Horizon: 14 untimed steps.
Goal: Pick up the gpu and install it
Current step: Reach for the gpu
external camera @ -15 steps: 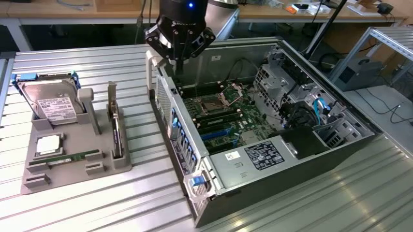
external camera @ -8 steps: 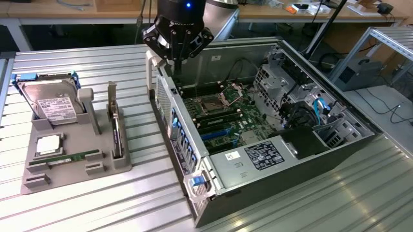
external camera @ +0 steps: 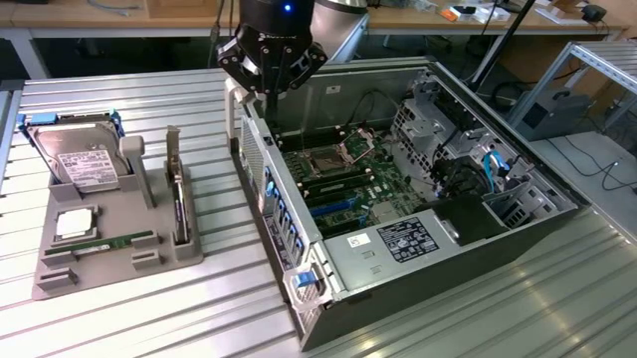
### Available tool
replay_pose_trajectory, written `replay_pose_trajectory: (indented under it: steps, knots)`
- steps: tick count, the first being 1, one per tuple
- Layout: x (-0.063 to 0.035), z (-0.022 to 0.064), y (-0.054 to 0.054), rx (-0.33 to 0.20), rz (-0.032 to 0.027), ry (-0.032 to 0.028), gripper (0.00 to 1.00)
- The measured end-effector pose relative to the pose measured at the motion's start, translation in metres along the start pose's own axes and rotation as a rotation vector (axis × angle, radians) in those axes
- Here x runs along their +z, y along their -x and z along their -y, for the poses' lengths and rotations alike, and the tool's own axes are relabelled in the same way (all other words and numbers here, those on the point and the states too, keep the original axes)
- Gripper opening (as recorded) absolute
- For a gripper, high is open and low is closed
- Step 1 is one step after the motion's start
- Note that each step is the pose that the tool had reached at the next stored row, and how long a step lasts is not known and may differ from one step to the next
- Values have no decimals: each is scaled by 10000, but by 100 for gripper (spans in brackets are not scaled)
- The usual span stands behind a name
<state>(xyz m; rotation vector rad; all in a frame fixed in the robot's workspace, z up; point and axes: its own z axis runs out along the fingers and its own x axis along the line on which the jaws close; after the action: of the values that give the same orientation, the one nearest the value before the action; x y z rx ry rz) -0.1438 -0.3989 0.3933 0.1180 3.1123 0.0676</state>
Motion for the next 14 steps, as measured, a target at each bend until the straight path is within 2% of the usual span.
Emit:
replay_pose_trajectory:
  steps: [14]
  knots:
    - [-2,5,-70,0,0,0,11]
